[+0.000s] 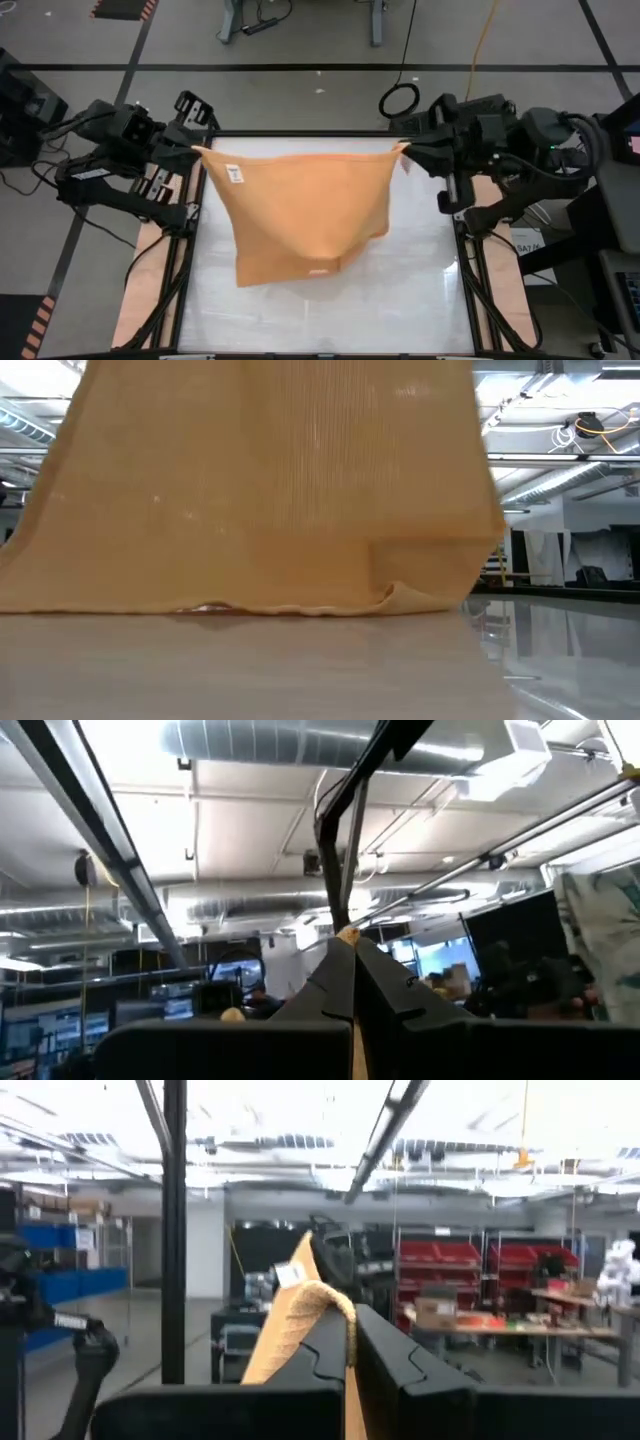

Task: Roll towel into tight, uniform cylinder
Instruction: Roll the yellow towel

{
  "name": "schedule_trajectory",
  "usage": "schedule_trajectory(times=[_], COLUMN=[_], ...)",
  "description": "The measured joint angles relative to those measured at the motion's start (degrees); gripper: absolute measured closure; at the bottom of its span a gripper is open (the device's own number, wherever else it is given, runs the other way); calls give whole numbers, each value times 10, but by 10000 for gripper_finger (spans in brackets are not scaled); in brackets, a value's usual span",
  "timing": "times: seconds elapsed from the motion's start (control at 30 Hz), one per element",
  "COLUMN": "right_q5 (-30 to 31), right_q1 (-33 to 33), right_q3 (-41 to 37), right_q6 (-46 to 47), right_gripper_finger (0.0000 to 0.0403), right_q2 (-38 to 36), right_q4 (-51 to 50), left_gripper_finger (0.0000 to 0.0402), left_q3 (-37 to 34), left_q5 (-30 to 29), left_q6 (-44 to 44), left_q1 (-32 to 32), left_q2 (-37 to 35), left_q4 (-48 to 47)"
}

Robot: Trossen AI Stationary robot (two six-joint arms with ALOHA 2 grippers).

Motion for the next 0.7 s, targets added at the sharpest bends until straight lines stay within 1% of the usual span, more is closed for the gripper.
schedule_trajectory(times=[0.07, 0.13, 0.2, 0.3, 0.33, 0.37, 0.4, 0.47, 0.6, 0.7], right_q5=[33, 88, 165, 319, 362, 390, 398, 381, 289, 266], right_q1=[8, 11, 9, -13, -25, -42, -64, -106, -172, -200], right_q3=[0, 0, 0, 0, 0, 0, 0, 0, 0, 0], right_q6=[-15, -37, -66, -135, -154, -163, -166, -157, -93, -68], right_gripper_finger=[403, 403, 403, 403, 403, 403, 403, 403, 403, 403], right_q2=[0, 0, 0, 1, 1, 2, 4, 12, 36, 62], right_q4=[0, -27, -64, -110, -125, -137, -146, -159, -203, -248], left_gripper_finger=[400, 400, 400, 400, 400, 400, 400, 400, 400, 400], left_q3=[1, 1, 1, 1, 1, 1, 0, -1, -3, -3], left_q5=[-24, -88, -183, -351, -393, -422, -436, -436, -397, -362], left_q6=[26, 71, 136, 235, 259, 274, 277, 270, 219, 211], left_q1=[-1, 2, 12, 37, 50, 67, 87, 124, 174, 190], left_q2=[0, -5, -10, -12, -12, -7, -2, 9, 39, 56], left_q4=[-9, -43, -72, -93, -97, -99, -99, -113, -188, -250])
